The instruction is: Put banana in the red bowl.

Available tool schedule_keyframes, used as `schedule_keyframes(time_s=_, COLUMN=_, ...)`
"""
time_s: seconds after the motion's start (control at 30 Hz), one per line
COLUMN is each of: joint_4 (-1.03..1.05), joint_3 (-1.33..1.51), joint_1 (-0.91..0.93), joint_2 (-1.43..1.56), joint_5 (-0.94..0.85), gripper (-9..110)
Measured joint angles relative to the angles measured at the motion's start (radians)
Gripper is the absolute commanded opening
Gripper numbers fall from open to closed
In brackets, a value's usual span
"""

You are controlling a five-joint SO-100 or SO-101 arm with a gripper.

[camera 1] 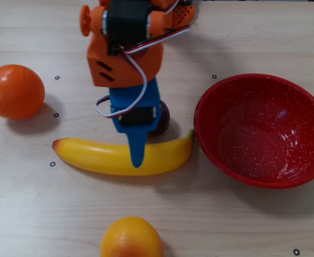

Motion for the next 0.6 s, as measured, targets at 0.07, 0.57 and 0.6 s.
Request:
schedule_keyframes(time_s=0.07, joint_4=-0.003, joint_3=-0.028, joint_1=0.003, joint_2=-0.002, joint_5=-0.011, gripper=26)
schedule_keyframes(time_s=0.57, joint_4=-0.069, joint_3=-0.055, joint_1=0.008, joint_2=-0.058, joint_5=-0.058, gripper=27)
schedule_keyframes(time_s=0.6, joint_4=-0.069, joint_3=-0.055, joint_1=0.008, joint_2=-0.069, joint_5=-0.058, gripper=27)
